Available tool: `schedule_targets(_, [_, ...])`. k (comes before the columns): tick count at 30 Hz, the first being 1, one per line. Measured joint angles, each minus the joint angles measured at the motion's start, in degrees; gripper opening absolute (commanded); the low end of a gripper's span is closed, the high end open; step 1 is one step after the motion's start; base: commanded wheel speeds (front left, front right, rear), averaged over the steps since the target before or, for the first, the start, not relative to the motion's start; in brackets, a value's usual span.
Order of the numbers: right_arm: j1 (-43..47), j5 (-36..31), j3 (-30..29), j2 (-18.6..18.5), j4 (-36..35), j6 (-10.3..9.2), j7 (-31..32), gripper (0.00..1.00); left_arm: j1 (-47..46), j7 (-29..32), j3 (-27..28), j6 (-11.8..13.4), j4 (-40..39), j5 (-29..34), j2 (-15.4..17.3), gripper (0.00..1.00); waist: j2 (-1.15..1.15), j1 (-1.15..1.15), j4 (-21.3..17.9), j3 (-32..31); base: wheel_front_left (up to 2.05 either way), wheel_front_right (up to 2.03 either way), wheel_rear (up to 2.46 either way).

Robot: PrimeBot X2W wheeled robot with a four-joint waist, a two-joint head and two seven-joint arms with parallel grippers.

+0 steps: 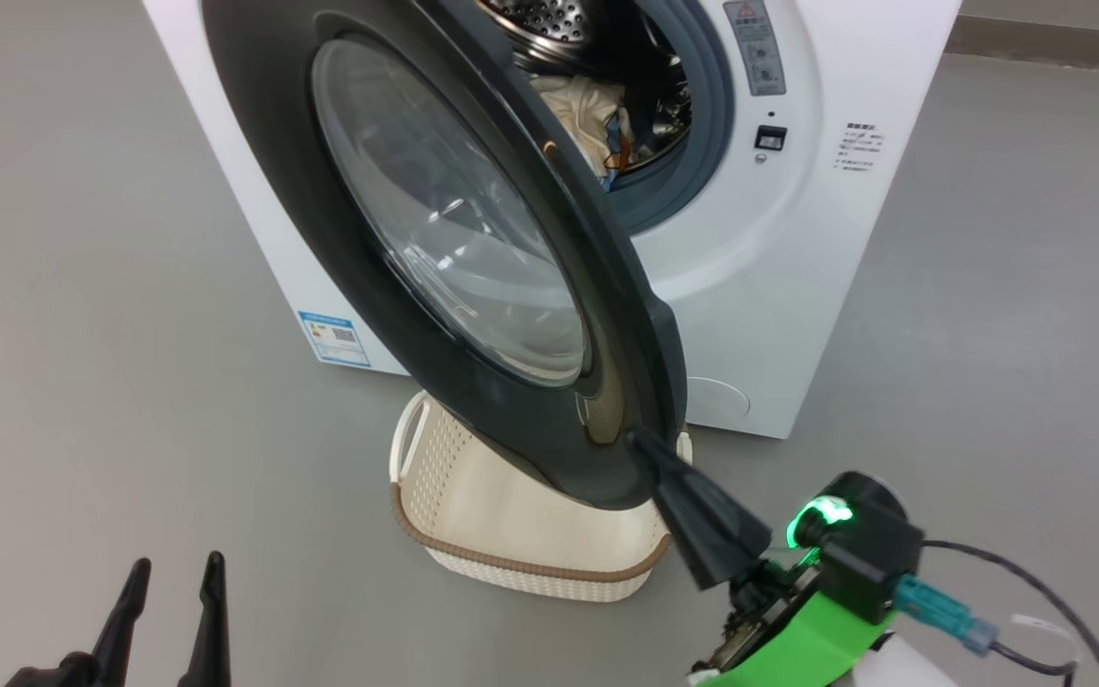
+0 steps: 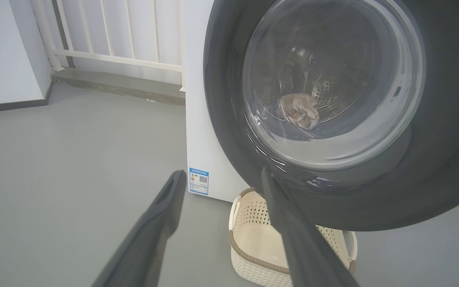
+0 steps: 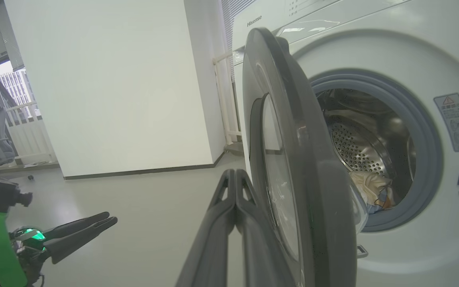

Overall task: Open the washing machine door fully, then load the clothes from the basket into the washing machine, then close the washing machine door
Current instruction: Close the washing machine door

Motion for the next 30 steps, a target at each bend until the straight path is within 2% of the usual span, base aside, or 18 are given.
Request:
schedule_targets(9, [-1.9, 2.7, 6.8, 0.1, 8.7, 0.00, 0.0, 0.00, -0.5, 0.0, -1.0, 0.0, 0.0, 0.0, -1.2, 1.00, 0.00, 0.00, 2.3, 1.6, 0.00, 0.00, 0.00])
schedule_targets(20, [-6.6, 3.1, 6.9, 0.3, 14.4, 0.00, 0.0, 0.00, -2.9, 0.0, -1.5, 0.0, -0.1, -0.2, -2.2, 1.00, 0.00, 0.01, 3.7, 4.7, 0.00, 0.00, 0.00])
schedule_targets(30, [-8.2, 2.9, 4.1, 0.3, 15.9, 0.00, 0.0, 0.00, -4.7, -0.2, -2.0, 0.0, -0.1, -0.6, -2.6, 1.00, 0.00, 0.00, 4.1, 7.3, 0.00, 0.00, 0.00])
